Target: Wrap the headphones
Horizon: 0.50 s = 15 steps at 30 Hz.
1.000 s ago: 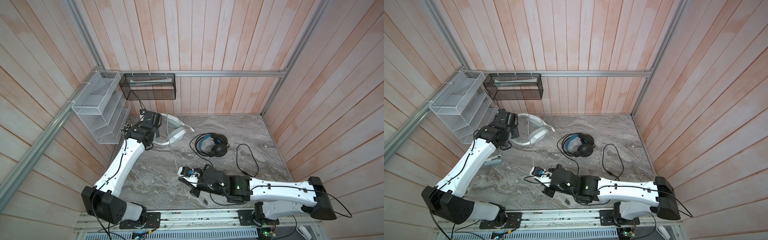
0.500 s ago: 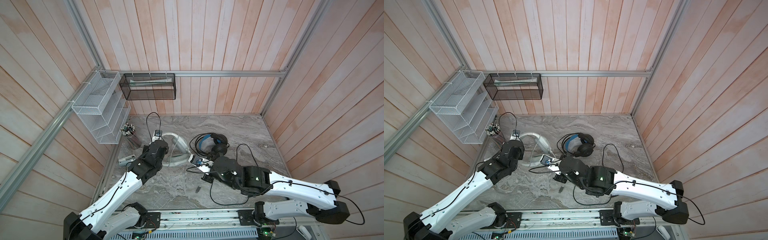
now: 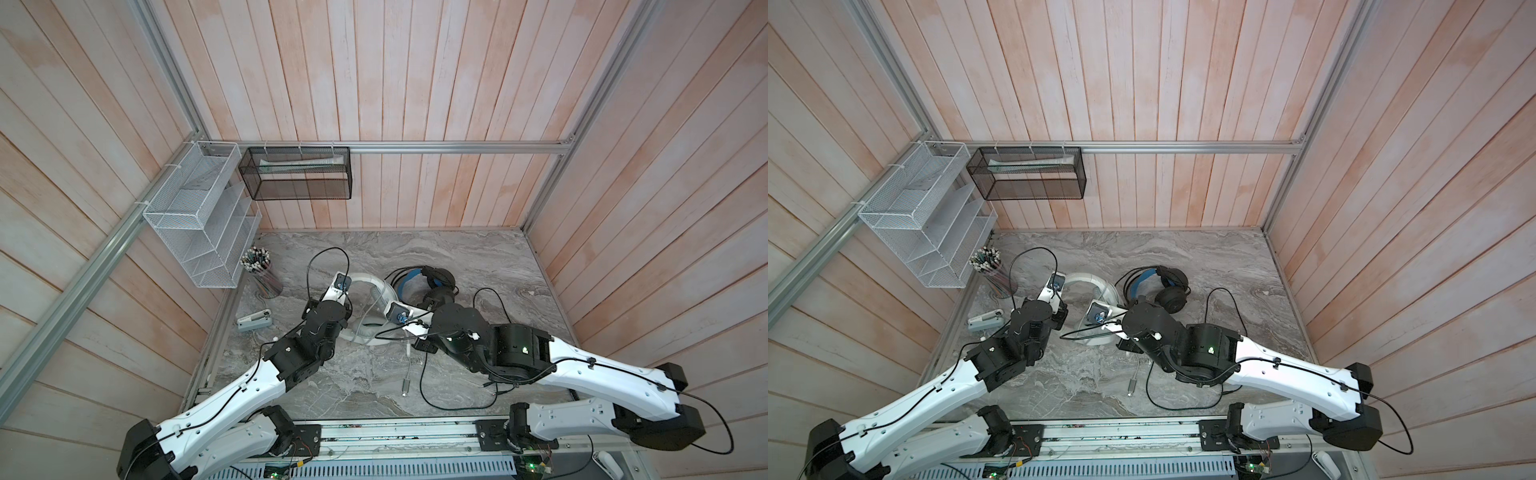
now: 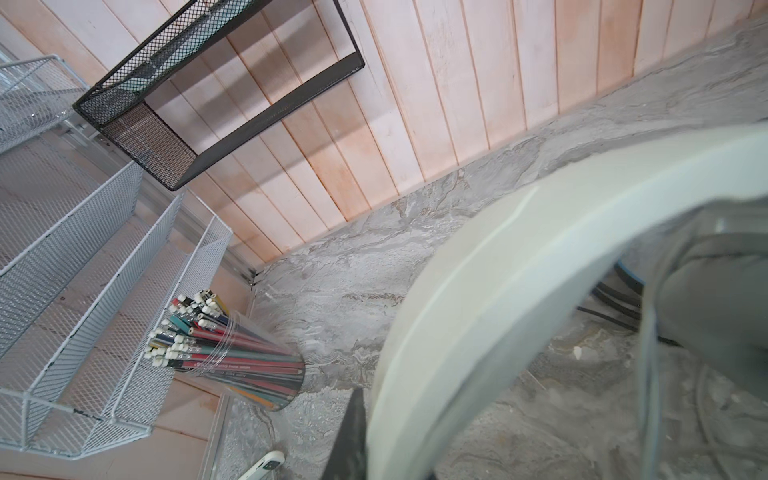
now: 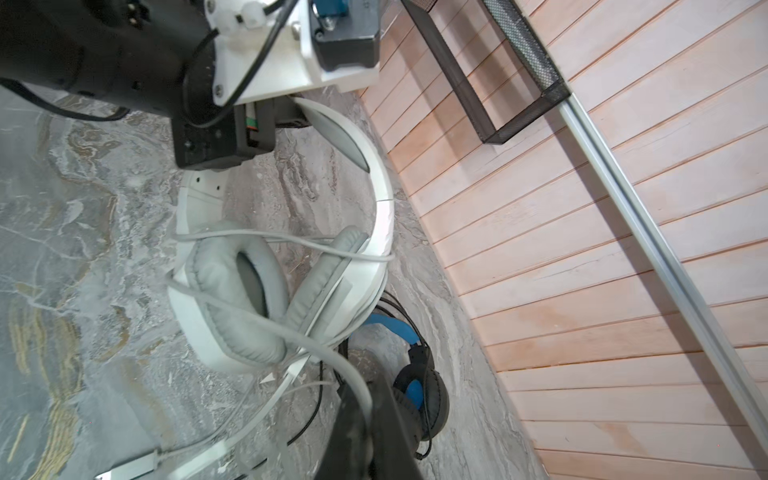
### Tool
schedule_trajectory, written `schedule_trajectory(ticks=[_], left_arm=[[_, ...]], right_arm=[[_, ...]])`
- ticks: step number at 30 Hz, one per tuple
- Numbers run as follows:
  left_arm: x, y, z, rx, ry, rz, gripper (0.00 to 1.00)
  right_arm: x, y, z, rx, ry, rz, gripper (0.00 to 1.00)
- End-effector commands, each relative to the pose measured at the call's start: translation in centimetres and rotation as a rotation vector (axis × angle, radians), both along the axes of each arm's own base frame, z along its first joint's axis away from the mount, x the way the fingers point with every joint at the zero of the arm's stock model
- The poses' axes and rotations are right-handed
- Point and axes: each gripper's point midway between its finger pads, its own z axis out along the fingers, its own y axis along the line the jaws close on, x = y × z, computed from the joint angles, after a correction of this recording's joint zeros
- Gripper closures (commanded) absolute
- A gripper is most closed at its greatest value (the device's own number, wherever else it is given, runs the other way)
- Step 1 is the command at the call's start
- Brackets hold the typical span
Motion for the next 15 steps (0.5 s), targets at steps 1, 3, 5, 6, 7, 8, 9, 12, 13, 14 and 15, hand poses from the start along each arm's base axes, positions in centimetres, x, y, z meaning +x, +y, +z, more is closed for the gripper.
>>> schedule_trajectory(ticks=[1, 3, 5, 6, 7, 8, 9, 12, 13, 14, 15], left_arm=[[-0.5, 0.2, -1.0, 0.006, 0.027, -0.009, 1.0], [-0.6, 0.1, -0.9, -0.037, 0.035, -0.007, 1.0], [-0.7, 0.0, -0.9, -0.068, 0.049, -0.001, 1.0], [-0.7, 0.0, -1.0, -0.082, 0.057, 0.006, 1.0], [-0.6, 0.0, -1.1, -0.091, 0.066, 0.013, 1.0], [-0.6, -0.1, -1.2, -0.102, 0.076, 0.019, 1.0], [-0.6, -0.2, -1.4, -0.107, 0.09, 0.023, 1.0], [-0.3, -0.6, -2.1, -0.119, 0.136, 0.037, 1.0], [-0.1, -0.6, -2.3, -0.123, 0.148, 0.046, 1.0], [0.1, -0.4, -2.6, -0.141, 0.165, 0.069, 1.0], [0.3, 0.0, -2.7, -0.155, 0.181, 0.097, 1.0]], right_arm=[[1.1, 0.8, 4.8, 0.14, -0.083, -0.02, 1.0], [0.1, 2.7, 4.2, 0.142, -0.033, 0.069, 1.0], [-1.0, 4.0, 3.7, 0.142, -0.006, 0.132, 1.0], [-1.4, 4.5, 3.6, 0.143, -0.001, 0.15, 1.0], [-1.7, 4.8, 3.4, 0.141, 0.002, 0.161, 1.0], [-2.1, 5.1, 3.3, 0.139, 0.005, 0.171, 1.0], [-2.4, 5.4, 3.3, 0.139, 0.004, 0.179, 1.0], [-3.3, 5.6, 4.4, 0.165, -0.012, 0.195, 1.0], [-3.6, 5.7, 5.0, 0.176, -0.012, 0.206, 1.0], [-4.0, 5.7, 5.7, 0.193, -0.009, 0.224, 1.0], [-4.6, 5.7, 6.4, 0.207, -0.004, 0.245, 1.0]])
